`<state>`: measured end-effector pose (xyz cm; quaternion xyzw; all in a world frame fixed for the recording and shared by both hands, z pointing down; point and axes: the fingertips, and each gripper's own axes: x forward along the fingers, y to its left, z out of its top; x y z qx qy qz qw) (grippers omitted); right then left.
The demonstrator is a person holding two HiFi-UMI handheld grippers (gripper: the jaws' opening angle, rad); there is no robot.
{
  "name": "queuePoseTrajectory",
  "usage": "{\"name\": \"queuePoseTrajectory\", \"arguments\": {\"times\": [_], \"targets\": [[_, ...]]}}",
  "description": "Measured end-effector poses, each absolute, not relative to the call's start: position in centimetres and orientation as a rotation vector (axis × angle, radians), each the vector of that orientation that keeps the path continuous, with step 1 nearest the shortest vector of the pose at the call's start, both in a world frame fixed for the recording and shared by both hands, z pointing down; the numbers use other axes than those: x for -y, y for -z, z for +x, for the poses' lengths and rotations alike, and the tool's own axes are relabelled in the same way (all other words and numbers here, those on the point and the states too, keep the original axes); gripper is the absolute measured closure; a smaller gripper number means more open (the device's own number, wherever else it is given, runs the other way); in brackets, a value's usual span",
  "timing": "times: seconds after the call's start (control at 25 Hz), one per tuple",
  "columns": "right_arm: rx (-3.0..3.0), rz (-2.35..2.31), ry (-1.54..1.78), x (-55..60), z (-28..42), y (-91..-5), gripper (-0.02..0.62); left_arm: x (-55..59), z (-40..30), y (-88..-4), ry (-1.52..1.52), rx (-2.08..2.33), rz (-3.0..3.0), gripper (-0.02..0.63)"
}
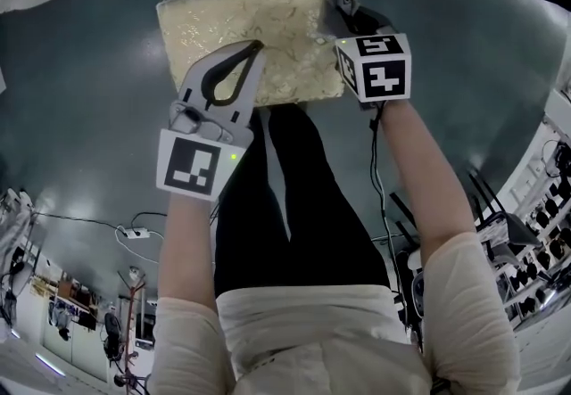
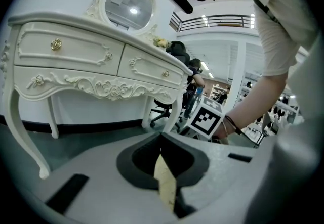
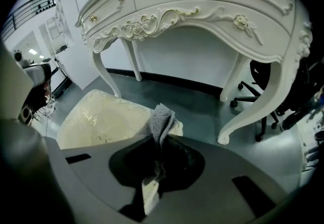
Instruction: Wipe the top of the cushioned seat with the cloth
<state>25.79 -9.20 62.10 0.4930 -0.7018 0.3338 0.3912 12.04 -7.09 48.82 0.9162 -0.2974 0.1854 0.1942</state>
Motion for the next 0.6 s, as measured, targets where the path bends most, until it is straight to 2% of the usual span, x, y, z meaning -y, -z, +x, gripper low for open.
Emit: {"name": "queuePoseTrajectory", "arguments": {"times": [0.32,0.6], "targets": [[1.683,1.338,-0.836,8.4,27.8,-60.8,0.568,5.3,12.2,-47.5,-0.499,0.757,2.596,0.604],[1.779,1.347,-0.860,8.4,20.7,-56.7,0.568,4.8,7.5,-44.6,-0.476,0.790,2.625,0.604]]}}
